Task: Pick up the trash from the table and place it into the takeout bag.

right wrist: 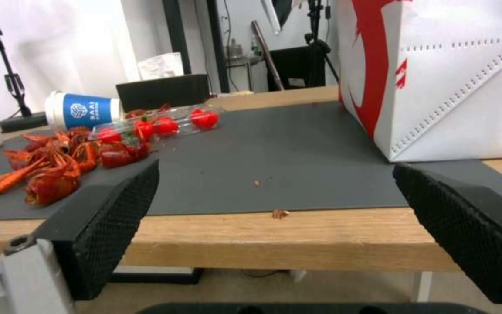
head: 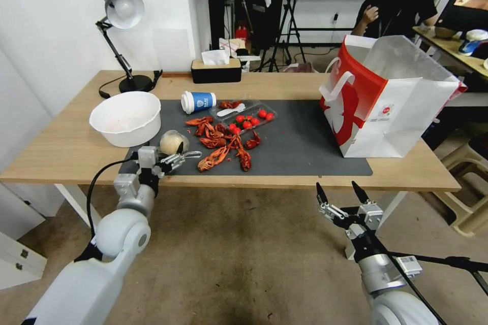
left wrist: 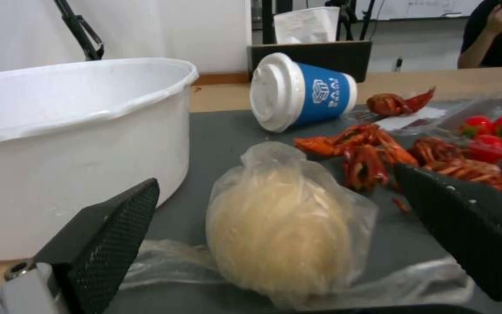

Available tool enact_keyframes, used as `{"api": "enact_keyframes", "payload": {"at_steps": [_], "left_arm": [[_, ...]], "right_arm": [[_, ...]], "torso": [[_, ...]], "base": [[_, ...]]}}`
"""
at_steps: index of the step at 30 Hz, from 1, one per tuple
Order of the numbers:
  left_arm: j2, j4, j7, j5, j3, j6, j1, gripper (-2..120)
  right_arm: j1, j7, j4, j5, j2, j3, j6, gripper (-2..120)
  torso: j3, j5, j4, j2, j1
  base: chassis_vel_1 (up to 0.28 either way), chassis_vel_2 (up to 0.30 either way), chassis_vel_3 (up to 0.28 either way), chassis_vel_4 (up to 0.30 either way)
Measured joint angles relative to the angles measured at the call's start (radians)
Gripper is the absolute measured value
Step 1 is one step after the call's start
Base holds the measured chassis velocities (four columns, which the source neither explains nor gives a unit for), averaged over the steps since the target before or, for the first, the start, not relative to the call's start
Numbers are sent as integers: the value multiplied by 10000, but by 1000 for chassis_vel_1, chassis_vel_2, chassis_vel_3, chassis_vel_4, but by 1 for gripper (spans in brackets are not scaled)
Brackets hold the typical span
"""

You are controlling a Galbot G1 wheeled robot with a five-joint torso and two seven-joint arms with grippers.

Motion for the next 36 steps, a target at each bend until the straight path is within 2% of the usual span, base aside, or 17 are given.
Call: {"api": "enact_keyframes", "payload": {"at_steps": [10, 21, 23, 24, 25, 27, 29, 31, 32, 34, 35, 36], "left_arm": [[-128, 764, -201, 192, 422, 379, -737, 100], [-58, 856, -265, 73, 540, 999, -973, 95], [10, 825, -266, -31, 541, 1170, -961, 83], [10, 825, -266, -31, 541, 1170, -961, 83], [48, 790, -264, -101, 541, 1273, -953, 76], [158, 643, -223, -384, 511, 1694, -949, 65], [186, 641, -222, -420, 504, 1775, -969, 62], [234, 662, -222, -469, 500, 1870, -1020, 50], [234, 662, -222, -469, 500, 1870, -1020, 50], [256, 668, -221, -506, 499, 1871, -1025, 42], [277, 662, -161, -588, 486, 1734, -999, 28], [286, 651, -109, -605, 465, 1580, -959, 20]], "right_arm": [[-96, 4, -64, -62, 54, 99, 64, 100], [-101, 19, -114, -70, 78, 141, 79, 100], [-95, 23, -134, -78, 95, 141, 87, 100], [-95, 23, -134, -78, 95, 141, 87, 100], [-92, 24, -141, -79, 98, 141, 91, 100], [-67, 27, -176, -102, 114, 140, 106, 100], [-58, 29, -181, -109, 120, 136, 109, 100], [-39, 40, -188, -112, 126, 129, 112, 100], [-39, 40, -188, -112, 126, 129, 112, 100], [-28, 42, -204, -113, 129, 127, 114, 100], [6, 43, -243, -117, 133, 117, 118, 100], [29, 46, -249, -122, 137, 104, 119, 100]], "torso": [[0, -1, 1, 0, 0], [0, 0, 1, 1, 0], [0, 0, 1, 2, 0], [0, 0, 1, 2, 0], [0, 0, 1, 2, -1], [0, 0, 1, 2, -1], [0, 0, 1, 2, -1], [-1, 0, 1, 2, -1], [-1, 0, 1, 2, -1], [0, 0, 1, 2, -1], [-1, -1, 1, 2, -1], [-1, -1, 1, 1, -1]], "base": [[0, 0, 0, 0], [0, 0, 0, 0], [0, 0, 0, 0], [0, 0, 0, 0], [0, 0, 0, 0], [0, 0, 0, 0], [0, 0, 0, 0], [0, 0, 0, 0], [0, 0, 0, 0], [0, 0, 0, 0], [0, 0, 0, 0], [0, 0, 0, 0]]}}
